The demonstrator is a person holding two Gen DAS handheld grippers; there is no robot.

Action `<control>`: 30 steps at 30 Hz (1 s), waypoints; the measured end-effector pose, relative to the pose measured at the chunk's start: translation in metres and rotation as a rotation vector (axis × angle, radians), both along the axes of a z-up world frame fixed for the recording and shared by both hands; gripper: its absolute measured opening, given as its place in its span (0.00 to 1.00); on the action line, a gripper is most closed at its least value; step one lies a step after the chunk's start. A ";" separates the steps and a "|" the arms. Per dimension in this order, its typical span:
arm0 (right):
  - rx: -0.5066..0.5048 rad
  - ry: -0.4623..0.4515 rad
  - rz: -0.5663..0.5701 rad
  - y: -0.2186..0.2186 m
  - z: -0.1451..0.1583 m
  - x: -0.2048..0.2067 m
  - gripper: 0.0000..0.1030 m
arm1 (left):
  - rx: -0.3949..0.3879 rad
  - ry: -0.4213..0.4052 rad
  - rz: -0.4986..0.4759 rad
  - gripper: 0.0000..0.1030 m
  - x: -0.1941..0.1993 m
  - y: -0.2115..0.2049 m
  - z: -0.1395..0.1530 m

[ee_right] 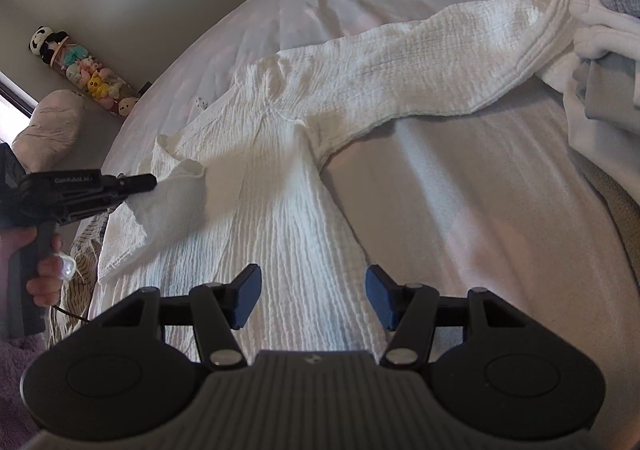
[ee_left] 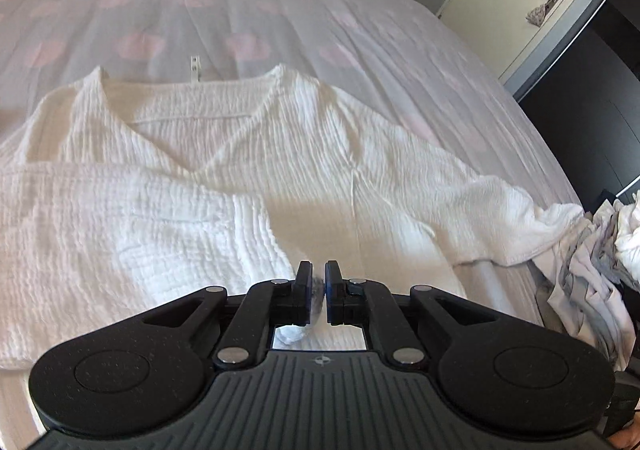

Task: Fold clothes

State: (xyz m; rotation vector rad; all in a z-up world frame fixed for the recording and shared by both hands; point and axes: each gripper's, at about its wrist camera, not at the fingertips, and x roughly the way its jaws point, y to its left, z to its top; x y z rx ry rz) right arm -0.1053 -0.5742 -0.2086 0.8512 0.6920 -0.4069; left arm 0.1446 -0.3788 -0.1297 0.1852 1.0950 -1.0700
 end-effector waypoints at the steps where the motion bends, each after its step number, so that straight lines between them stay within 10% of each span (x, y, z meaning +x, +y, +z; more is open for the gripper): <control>1: -0.001 0.002 0.000 0.000 0.000 0.000 0.59 | -0.001 0.010 -0.008 0.15 -0.002 0.000 -0.003; 5: -0.003 0.006 -0.004 0.000 -0.001 0.001 0.59 | -0.021 -0.003 -0.033 0.43 -0.014 0.016 0.003; 30: -0.104 0.063 0.150 0.007 0.044 0.071 0.59 | 0.235 -0.296 0.191 0.43 0.039 0.215 0.003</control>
